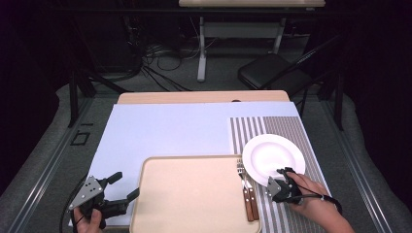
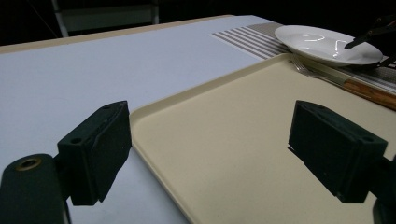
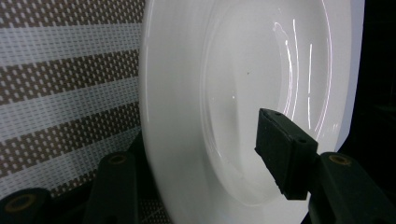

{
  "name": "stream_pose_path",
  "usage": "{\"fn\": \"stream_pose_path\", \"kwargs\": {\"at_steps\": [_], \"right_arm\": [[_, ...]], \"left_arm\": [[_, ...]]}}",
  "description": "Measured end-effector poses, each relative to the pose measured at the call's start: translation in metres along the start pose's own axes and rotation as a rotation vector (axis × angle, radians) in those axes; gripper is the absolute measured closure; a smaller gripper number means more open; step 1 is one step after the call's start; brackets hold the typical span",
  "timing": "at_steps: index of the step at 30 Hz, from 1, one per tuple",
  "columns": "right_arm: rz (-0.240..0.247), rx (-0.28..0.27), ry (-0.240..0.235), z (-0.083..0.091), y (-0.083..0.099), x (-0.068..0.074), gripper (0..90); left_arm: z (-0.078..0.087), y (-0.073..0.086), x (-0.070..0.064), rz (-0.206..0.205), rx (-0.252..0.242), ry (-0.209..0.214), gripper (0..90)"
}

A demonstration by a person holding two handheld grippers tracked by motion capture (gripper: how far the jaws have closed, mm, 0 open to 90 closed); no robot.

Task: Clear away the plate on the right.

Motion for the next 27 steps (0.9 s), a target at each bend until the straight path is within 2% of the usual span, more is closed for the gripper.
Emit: {"fn": "stream_pose_path", "kwargs": {"at_steps": [2, 12, 14, 17, 18, 21, 22, 25, 26, 27], "right_arm": [[0.002, 0.019, -0.005, 0.0009, -0.0003, -0.0008, 46.3], [0.021, 0.011, -0.009, -0.0006, -0.0012, -0.0009, 48.2], [0.022, -0.014, 0.015, -0.0028, -0.0014, 0.0001, 49.1], [0.028, 0.007, 0.005, -0.0016, -0.002, 0.0004, 50.2], [0.03, -0.016, 0.025, -0.0036, -0.0019, 0.0009, 50.5], [0.039, 0.017, 0.003, -0.0015, -0.0026, 0.0008, 51.3], [0.04, 0.007, 0.018, -0.0023, -0.0026, 0.001, 51.4], [0.049, 0.007, 0.013, -0.0029, -0.0029, 0.0006, 51.7], [0.05, 0.03, 0.008, -0.0015, -0.0031, 0.0005, 51.8], [0.066, 0.049, -0.016, -0.0001, -0.0034, -0.0008, 52.0]], "left_arm": [[-0.0001, 0.0, -0.0001, 0.0, 0.0, 0.0, 13.6], [-0.0007, 0.0001, 0.0001, -0.003, 0.003, 0.005, 13.6], [-0.0008, 0.0001, 0.0002, -0.004, 0.004, 0.005, 13.6], [-0.0009, 0.0003, 0.0001, -0.002, 0.004, 0.004, 13.6], [-0.0009, 0.0003, 0.0001, -0.002, 0.004, 0.004, 13.6], [-0.001, 0.0002, 0.0001, -0.001, 0.005, 0.002, 13.6], [-0.001, 0.0002, 0.0, -0.002, 0.005, 0.002, 13.6], [-0.0011, 0.0002, 0.0, -0.005, 0.006, 0.002, 13.6], [-0.0012, 0.0002, 0.0001, -0.004, 0.006, 0.006, 13.6], [-0.0012, 0.0002, 0.0001, -0.004, 0.006, 0.006, 13.6]]}}
Point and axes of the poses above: each handheld gripper's, and its own axes: z roughly backward along the jaws, y roughly out of its underside, x roughly to its left, the point moved 2 cm from there along -z, roughly forward along the jaws, and after that the axes turned 9 degrees about z, right-handed, at the moved point
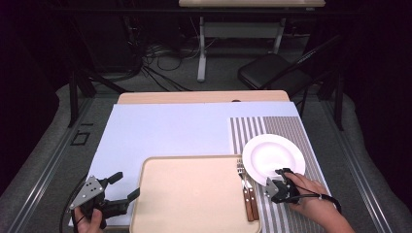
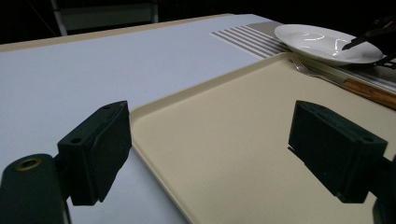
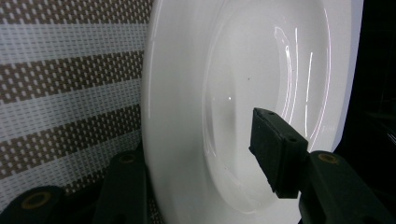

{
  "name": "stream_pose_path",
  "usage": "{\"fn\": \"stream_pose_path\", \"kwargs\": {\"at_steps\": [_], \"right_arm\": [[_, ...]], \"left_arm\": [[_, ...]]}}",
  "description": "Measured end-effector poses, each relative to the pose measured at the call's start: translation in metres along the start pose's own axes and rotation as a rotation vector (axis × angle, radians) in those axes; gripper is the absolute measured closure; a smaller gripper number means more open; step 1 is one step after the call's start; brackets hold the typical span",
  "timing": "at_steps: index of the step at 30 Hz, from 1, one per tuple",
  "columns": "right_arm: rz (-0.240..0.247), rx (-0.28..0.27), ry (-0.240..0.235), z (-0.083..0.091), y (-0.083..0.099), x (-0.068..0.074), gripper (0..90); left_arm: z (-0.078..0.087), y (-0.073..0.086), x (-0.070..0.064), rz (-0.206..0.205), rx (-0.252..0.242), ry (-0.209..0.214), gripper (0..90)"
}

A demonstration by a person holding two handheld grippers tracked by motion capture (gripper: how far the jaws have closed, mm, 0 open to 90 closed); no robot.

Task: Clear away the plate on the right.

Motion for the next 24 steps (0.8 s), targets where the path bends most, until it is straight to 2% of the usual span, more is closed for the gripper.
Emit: {"fn": "stream_pose_path", "kwargs": {"at_steps": [1, 4, 11, 17, 24], "right_arm": [[-0.004, 0.001, 0.0, 0.0001, -0.0001, 0.0007, 52.5], [-0.005, -0.04, 0.022, -0.0031, -0.0002, 0.0017, 54.7], [0.006, -0.02, 0.0, -0.0017, -0.0013, 0.0036, 60.7], [-0.006, -0.013, 0.006, -0.0016, -0.0018, 0.0036, 60.5], [0.013, -0.014, -0.005, -0.0014, -0.0014, 0.0027, 60.5]], "left_arm": [[0.0, 0.0, 0.0, 0.0, 0.0, 0.0, 13.6], [-0.0001, 0.0, 0.0001, -0.001, 0.001, 0.0, 13.6], [-0.0001, 0.0001, 0.0002, -0.001, 0.001, -0.001, 13.6], [-0.0002, 0.0002, 0.0, -0.001, 0.001, -0.002, 13.8], [0.0, 0.0002, 0.0001, 0.002, 0.001, -0.003, 13.8]]}}
Point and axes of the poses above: each handheld gripper's, and its own axes: z roughly backward along the jaws, y roughly out of its underside, x roughly to its left, the point moved 2 cm from there along -z, roughly forward along the jaws, and after that the axes turned 9 degrees about z, right-handed, at the moved point
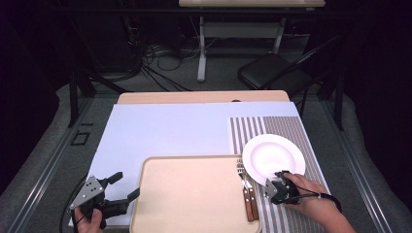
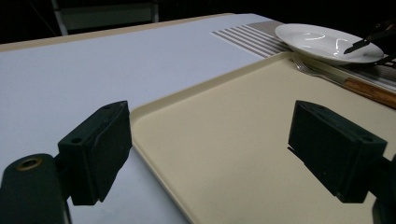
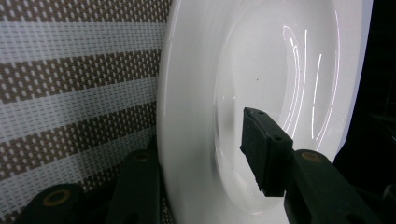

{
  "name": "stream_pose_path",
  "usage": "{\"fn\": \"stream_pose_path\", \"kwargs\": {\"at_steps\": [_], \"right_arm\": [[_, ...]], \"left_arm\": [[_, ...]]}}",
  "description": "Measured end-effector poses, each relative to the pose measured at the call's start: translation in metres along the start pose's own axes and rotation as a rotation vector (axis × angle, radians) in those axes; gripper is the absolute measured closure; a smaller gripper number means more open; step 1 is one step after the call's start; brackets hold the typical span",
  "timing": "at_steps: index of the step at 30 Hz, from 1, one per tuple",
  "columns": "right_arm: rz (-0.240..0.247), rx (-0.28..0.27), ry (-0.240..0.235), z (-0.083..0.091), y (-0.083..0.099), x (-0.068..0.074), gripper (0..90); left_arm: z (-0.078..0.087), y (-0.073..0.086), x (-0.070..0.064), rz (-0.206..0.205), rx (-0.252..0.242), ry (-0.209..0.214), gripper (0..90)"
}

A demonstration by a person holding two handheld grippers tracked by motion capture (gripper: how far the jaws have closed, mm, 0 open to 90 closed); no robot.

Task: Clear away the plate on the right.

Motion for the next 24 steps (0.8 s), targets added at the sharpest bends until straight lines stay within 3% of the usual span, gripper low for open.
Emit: {"fn": "stream_pose_path", "kwargs": {"at_steps": [4, 5, 6, 7, 9, 15, 17, 21, 24], "right_arm": [[0.006, -0.007, 0.001, -0.0001, 0.0002, 0.0004, 60.9], [0.011, -0.039, 0.02, -0.0023, 0.0005, 0.001, 62.1], [0.021, -0.001, -0.016, 0.0005, 0.0, 0.0007, 62.8], [0.029, 0.008, -0.024, 0.0011, -0.0003, 0.0007, 64.0], [0.041, -0.028, -0.002, -0.0014, -0.0006, 0.0013, 65.6], [0.052, -0.018, -0.016, -0.0008, -0.0011, 0.0024, 69.2], [0.074, 0.008, -0.037, 0.001, -0.0015, 0.0011, 69.2], [0.066, -0.031, 0.013, -0.0022, -0.0013, 0.0039, 69.7], [0.083, -0.013, 0.012, -0.0014, -0.0018, 0.0048, 71.1]], "left_arm": [[0.0001, -0.0001, -0.0001, -0.001, 0.0, 0.0, 13.8], [0.0001, -0.0001, -0.0001, -0.002, 0.0, -0.001, 13.8], [0.0003, -0.0001, -0.0001, -0.001, 0.001, -0.003, 13.8], [0.0003, 0.0, -0.0001, -0.001, 0.001, -0.003, 13.8], [0.0003, 0.0, 0.0, -0.001, 0.0, -0.004, 13.8], [0.0001, -0.0001, -0.0002, -0.003, 0.0, 0.0, 13.8], [0.0, 0.0, -0.0002, -0.001, 0.0, 0.0, 13.8], [0.0001, 0.0, 0.0, -0.001, 0.001, 0.0, 13.8], [0.0, 0.0, 0.0, 0.0, 0.001, 0.0, 13.8]]}}
Point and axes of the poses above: each handheld gripper's, and its own axes: z roughly backward along the jaws, y roughly out of its underside, x roughly to its left, the point moved 2 cm from there along -z, roughly forward along the jaws, and after that the axes turned 9 degrees about z, right-handed, at the moved point
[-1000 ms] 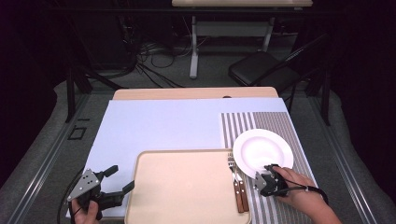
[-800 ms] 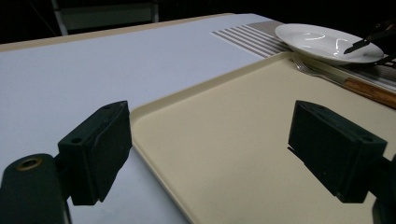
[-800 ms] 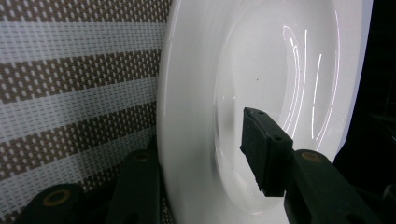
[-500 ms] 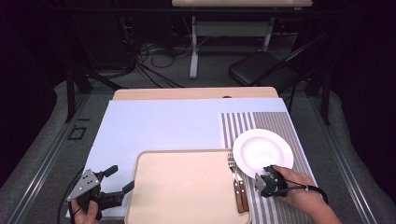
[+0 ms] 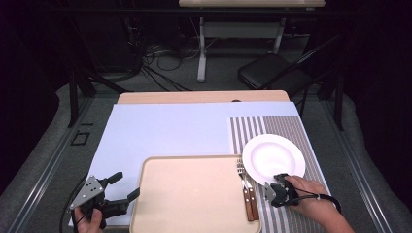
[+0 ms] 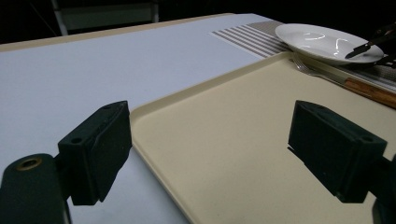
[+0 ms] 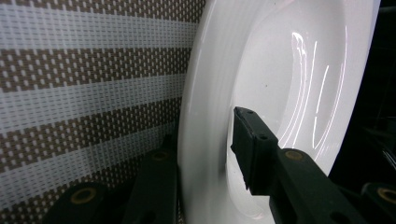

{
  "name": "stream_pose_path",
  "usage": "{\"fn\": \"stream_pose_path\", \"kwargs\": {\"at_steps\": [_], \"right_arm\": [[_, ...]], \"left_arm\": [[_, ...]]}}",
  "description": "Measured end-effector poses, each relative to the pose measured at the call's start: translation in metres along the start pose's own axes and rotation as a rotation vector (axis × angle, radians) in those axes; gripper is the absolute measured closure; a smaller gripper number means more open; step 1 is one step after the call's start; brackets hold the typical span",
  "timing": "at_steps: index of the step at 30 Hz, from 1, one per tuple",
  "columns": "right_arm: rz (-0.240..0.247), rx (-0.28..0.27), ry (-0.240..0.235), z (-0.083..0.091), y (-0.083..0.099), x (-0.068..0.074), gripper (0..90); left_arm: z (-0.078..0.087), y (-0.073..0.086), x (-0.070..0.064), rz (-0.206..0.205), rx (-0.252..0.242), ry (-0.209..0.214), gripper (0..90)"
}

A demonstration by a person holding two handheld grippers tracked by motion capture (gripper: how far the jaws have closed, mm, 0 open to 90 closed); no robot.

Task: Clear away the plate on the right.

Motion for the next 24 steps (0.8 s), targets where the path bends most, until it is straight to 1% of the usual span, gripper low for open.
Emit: {"fn": "stream_pose_path", "kwargs": {"at_steps": [2, 3, 4, 6, 13, 14, 15, 18, 20, 21, 22, 24], "right_arm": [[0.005, 0.006, 0.009, -0.0002, -0.0004, 0.0009, 71.3], [0.014, 0.003, 0.014, -0.0006, -0.0006, 0.0008, 71.3], [0.011, -0.006, 0.025, -0.0013, -0.0005, 0.0012, 71.2], [0.001, -0.006, 0.026, -0.0011, -0.0001, 0.0017, 71.2], [0.008, -0.011, 0.023, -0.0011, 0.0009, 0.0016, 72.0], [0.007, -0.005, 0.023, -0.0005, 0.0012, 0.0018, 72.1], [0.006, -0.014, 0.019, -0.001, 0.0014, 0.0018, 72.1], [0.004, -0.02, 0.02, -0.0014, 0.0014, 0.0023, 74.3], [0.013, 0.004, 0.005, 0.0002, 0.001, 0.002, 76.4], [0.009, 0.001, 0.01, 0.0, 0.001, 0.0027, 76.6], [0.01, -0.019, 0.017, -0.0014, 0.001, 0.0029, 76.7], [0.009, -0.016, 0.019, -0.0012, 0.0009, 0.0031, 76.8]], "left_arm": [[0.0, 0.0, -0.0001, 0.0, 0.0, -0.001, 13.8], [0.0, 0.0, -0.0001, 0.0, -0.001, 0.0, 13.8], [0.0, 0.0, -0.0001, 0.0, 0.0, 0.0, 13.8], [0.0, 0.0, 0.0, 0.001, 0.0, 0.0, 13.8], [-0.0004, 0.0, 0.0, -0.002, 0.001, 0.001, 13.8], [-0.0004, 0.0, 0.0, -0.002, 0.002, 0.001, 13.8], [-0.0004, 0.0, 0.0001, -0.002, 0.001, 0.001, 13.8], [-0.0005, 0.0, 0.0, -0.002, 0.001, 0.001, 13.8], [-0.0005, 0.0, -0.0001, -0.002, 0.001, 0.001, 13.8], [-0.0006, 0.0, 0.0, -0.002, 0.001, 0.001, 13.8], [-0.0006, 0.0, 0.0, -0.001, 0.001, 0.001, 13.8], [-0.0008, 0.0001, -0.0001, 0.0, 0.001, 0.002, 13.8]]}}
Point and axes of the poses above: each handheld gripper's, and its own axes: z roughly backward along the jaws, y roughly out of its underside, x roughly to its left, the point moved 2 cm from there along -z, roughly forward along the jaws, and after that the axes turned 9 degrees about z, right-handed, at the moved point
